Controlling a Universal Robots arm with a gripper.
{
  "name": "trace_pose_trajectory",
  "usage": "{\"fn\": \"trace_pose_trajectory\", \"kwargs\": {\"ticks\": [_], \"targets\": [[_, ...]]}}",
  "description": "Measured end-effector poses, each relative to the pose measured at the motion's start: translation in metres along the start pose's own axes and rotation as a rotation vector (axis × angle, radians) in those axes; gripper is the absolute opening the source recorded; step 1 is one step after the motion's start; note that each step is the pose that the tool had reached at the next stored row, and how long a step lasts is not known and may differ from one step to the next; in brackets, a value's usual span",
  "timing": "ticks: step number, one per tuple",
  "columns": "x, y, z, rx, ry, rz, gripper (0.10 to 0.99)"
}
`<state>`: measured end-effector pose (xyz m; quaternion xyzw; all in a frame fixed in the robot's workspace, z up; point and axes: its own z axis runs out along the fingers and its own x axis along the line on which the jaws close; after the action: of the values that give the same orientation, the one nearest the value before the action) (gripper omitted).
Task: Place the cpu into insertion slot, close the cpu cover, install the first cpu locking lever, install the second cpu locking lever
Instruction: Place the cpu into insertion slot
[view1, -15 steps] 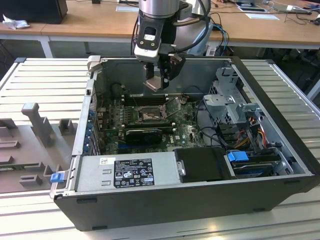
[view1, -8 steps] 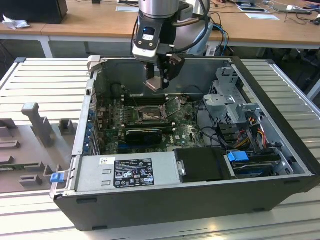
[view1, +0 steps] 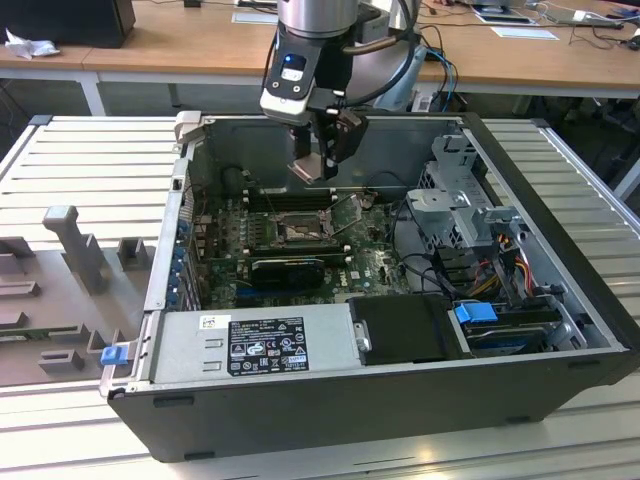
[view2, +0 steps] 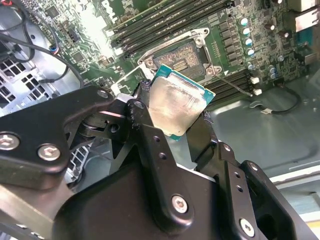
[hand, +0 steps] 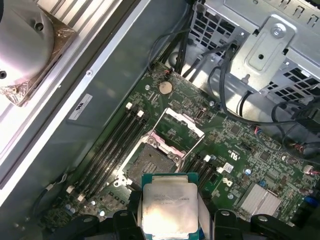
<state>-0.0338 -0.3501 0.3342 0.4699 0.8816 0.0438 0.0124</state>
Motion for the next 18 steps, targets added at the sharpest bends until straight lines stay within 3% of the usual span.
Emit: {"fn": "trace_pose_trajectory", "kwargs": {"ticks": [8, 12, 18], "targets": [[0.0000, -0.0002, 0.0019, -0.001, -0.0036, 0.039, 0.533], [-0.0002, -0.0007, 0.0081, 0.000, -0.0050, 0.043, 0.533], [-0.0003, -0.0015, 0.0170, -0.002, -0.0169, 0.175, 0.533]]}}
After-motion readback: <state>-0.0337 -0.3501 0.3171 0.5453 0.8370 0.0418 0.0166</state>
